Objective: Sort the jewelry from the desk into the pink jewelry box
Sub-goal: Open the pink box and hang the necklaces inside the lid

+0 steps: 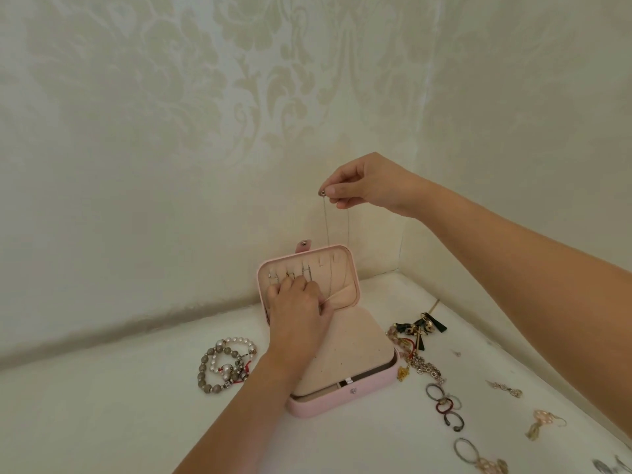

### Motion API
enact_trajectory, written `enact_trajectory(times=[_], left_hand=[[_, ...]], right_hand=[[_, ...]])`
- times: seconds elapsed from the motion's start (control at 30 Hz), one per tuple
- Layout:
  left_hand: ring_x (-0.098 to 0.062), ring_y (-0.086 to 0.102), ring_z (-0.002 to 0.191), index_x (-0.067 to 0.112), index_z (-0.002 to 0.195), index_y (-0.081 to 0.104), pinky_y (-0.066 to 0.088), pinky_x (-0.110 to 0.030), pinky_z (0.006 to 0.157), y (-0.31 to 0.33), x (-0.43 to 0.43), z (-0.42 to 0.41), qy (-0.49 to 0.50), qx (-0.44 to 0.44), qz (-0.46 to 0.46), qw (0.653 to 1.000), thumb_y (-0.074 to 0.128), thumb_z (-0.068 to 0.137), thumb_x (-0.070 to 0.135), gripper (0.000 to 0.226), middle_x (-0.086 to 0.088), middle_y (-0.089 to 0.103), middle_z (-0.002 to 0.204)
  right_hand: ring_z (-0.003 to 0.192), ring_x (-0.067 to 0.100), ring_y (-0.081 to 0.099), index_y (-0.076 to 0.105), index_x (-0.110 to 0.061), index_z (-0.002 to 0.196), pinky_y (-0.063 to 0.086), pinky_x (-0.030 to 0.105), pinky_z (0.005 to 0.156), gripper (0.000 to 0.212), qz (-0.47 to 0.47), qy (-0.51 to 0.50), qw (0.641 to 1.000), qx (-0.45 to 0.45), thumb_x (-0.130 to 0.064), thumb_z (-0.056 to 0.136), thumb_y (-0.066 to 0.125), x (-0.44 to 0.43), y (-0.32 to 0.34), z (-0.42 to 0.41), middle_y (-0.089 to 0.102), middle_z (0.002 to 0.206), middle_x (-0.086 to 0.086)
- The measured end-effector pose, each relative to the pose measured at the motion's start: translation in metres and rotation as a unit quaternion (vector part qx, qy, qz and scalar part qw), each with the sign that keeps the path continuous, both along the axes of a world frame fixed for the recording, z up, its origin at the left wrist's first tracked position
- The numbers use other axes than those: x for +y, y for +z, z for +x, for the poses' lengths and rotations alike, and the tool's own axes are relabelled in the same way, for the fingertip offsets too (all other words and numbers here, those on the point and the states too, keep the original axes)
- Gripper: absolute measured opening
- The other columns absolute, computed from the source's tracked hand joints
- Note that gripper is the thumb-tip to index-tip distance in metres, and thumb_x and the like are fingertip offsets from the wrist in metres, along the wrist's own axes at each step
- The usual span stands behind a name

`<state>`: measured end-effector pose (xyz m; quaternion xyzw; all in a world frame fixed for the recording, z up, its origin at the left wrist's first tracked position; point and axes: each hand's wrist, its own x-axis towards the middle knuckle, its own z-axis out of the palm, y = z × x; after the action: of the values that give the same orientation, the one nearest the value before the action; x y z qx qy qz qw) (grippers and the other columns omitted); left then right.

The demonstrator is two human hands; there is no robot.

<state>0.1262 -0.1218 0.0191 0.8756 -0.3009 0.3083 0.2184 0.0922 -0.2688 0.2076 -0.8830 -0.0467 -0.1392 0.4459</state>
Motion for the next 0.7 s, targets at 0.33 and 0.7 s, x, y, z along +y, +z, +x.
enact_trajectory(times=[0.33,0.7], left_hand=[[-0.021,0.054,0.067,0.019,0.058,0.059,0.028,-0.034,0.071,-0.002,0.000,0.002,0.004,-0.014,-0.001,1.000,0.076,0.063,0.023,0.018,0.002,0.058,0.064],[-0.021,0.055,0.066,0.020,0.057,0.059,0.024,-0.033,0.069,-0.001,0.000,0.002,0.001,-0.012,-0.003,1.000,0.078,0.062,0.023,0.020,0.004,0.057,0.063]], right_hand=[[0.057,0.000,0.062,0.073,-0.006,0.097,0.053,0.011,0.067,0.015,-0.033,-0.058,0.997,-0.047,-0.008,0.083,0.070,0.005,-0.009,0.007,0.069,0.080,0.003],[0.070,0.001,0.061,0.075,-0.011,0.090,0.049,0.011,0.070,0.009,-0.194,-0.046,0.977,-0.076,-0.009,0.081,0.071,0.010,-0.045,0.005,0.069,0.081,-0.005]])
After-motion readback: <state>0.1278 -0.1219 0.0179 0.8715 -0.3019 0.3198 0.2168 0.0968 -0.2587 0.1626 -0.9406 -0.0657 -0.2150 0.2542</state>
